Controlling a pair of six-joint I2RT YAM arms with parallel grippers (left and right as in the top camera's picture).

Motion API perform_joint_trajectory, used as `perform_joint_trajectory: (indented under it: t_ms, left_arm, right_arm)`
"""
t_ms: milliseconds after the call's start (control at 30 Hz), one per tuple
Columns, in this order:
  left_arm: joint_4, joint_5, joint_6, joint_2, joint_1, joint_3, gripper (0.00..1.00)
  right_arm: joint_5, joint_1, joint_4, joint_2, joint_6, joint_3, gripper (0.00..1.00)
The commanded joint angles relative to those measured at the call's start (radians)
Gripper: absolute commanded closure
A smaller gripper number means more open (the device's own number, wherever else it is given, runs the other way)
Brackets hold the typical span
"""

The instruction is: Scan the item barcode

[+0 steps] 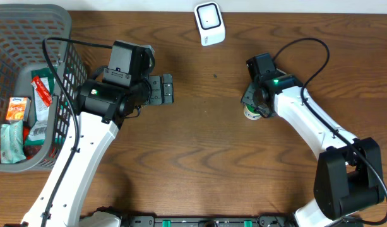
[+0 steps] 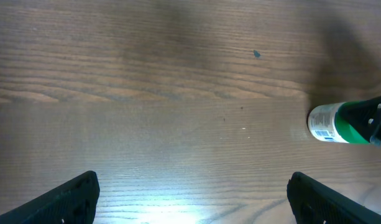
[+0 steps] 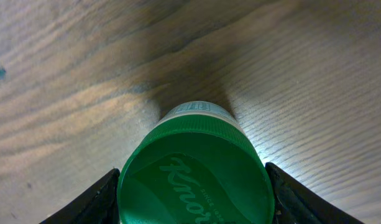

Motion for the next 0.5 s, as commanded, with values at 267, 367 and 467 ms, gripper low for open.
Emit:
perform_joint_trajectory:
  t_ms: [267,367,467]
  left_arm:
    - [-0.003,-0.006,-0.002,-0.009,0.004,0.013,0.04]
    - [-0.003,-0.006,-0.002,-0.009,0.004,0.013,0.04]
    - [-0.003,-0.006,-0.002,-0.009,0.004,0.013,0.04]
  right_arm:
    - [-0.116,0.002,-0.06,0.011,-0.649,-0.014,0.38]
    - [-0.116,0.001,-0.059,0.009,-0.684,0.0,0.3]
    - [-0.117,0.002,-0.072,0.009,-0.734,0.039,0.21]
